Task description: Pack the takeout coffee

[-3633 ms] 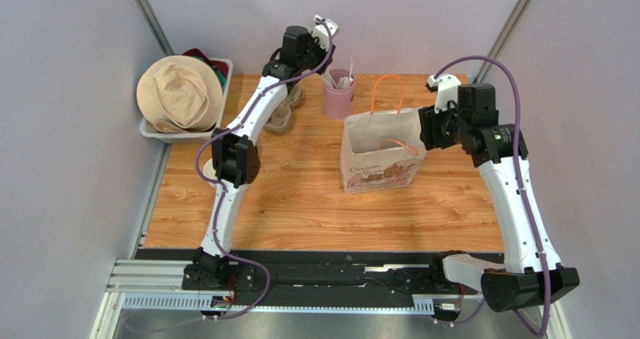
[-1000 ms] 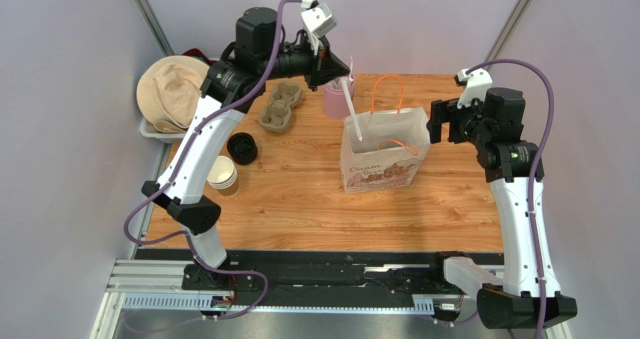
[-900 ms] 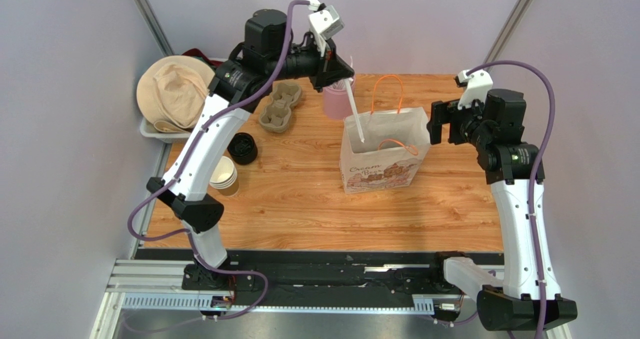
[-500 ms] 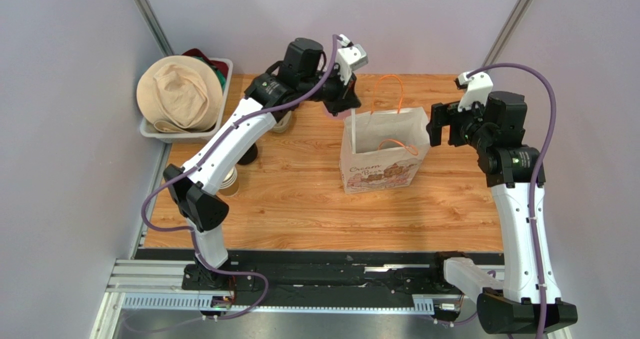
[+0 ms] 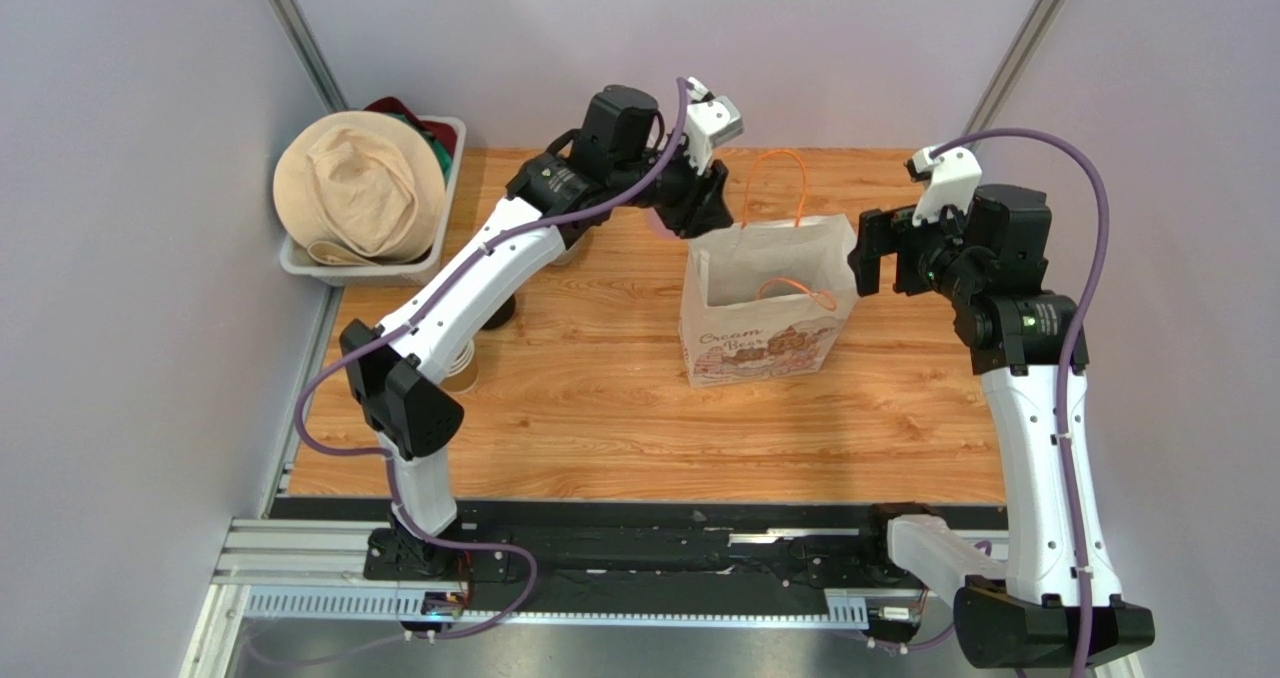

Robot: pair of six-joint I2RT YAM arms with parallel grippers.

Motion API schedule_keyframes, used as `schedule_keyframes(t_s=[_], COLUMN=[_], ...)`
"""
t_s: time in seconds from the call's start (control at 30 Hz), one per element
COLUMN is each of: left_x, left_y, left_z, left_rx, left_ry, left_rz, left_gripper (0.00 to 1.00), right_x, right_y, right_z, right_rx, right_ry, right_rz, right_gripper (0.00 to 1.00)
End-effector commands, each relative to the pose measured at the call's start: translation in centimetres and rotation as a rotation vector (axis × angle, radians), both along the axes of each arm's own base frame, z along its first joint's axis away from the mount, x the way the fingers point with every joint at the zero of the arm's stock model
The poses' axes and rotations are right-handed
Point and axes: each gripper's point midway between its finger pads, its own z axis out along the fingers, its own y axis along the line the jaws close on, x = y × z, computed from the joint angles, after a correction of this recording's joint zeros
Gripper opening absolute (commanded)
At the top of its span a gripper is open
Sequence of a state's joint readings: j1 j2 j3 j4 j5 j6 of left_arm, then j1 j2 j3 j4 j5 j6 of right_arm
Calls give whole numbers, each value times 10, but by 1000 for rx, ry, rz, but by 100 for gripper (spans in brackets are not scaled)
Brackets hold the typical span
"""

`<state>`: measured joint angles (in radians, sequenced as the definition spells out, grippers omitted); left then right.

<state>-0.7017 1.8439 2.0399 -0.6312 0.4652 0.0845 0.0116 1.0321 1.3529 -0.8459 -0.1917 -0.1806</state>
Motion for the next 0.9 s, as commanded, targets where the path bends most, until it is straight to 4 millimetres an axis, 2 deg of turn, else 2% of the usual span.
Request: schedule_keyframes(t_s=[0.0, 0.1, 0.2, 0.23, 0.27, 0.33, 0.4, 0.43, 0.47, 0.5, 0.53, 0.57, 0.63, 0.7, 0.73, 0.8, 0.83, 0.87], left_x=[-9, -13, -17, -21, -17, -20, -16, -23, -18, -20, -28, -25, -31, -30, -38, -47, -56, -59], left_y=[3, 11, 28, 37, 48, 67, 93, 107, 127, 138, 153, 172, 205, 241, 254, 284, 297, 310], left_z=[22, 32, 46, 57, 62, 75, 82, 98, 102, 107, 122, 124, 144, 152, 160, 164, 170, 171], left_rx=[-39, -29, -15, -23, -24, -36, -39, -64, -69, -77, -91, -78, -63, -23, -3, 67, 77, 93], left_ry=[-46, -74, -114, -136, -142, -156, -156, -182, -184, -187, -224, -233, -307, -339, -379, -425, -448, -454], left_rz=[-17, -10, 13, 21, 47, 74, 127, 141, 182, 198, 224, 271, 384, 539, 578, 672, 714, 768], left_gripper=[52, 67, 78, 81, 95, 96, 96, 96, 97, 97, 97, 97, 97, 97, 97, 98, 98, 98], right_x=[0, 0, -5, -6, -10, -12, -15, -16, -17, -20, -22, -23, -29, -34, -37, -38, -43, -44], right_y=[3, 7, 13, 16, 19, 23, 23, 22, 23, 23, 24, 24, 25, 24, 23, 20, 19, 17], right_z=[19, 23, 26, 27, 24, 28, 34, 36, 39, 45, 50, 55, 70, 86, 102, 112, 127, 133], right_rx=[3, 0, 2, 6, 7, 9, 4, -6, -5, -8, -10, -9, -10, -3, -3, 11, 13, 18], right_ry=[-68, -64, -41, -35, -8, -12, -29, -40, -50, -70, -84, -104, -161, -223, -260, -267, -303, -312], right_rz=[24, 50, 101, 120, 137, 166, 170, 175, 177, 181, 187, 191, 190, 173, 169, 137, 129, 108], right_gripper=[94, 96, 98, 98, 99, 99, 99, 99, 99, 99, 99, 99, 99, 99, 99, 99, 99, 99])
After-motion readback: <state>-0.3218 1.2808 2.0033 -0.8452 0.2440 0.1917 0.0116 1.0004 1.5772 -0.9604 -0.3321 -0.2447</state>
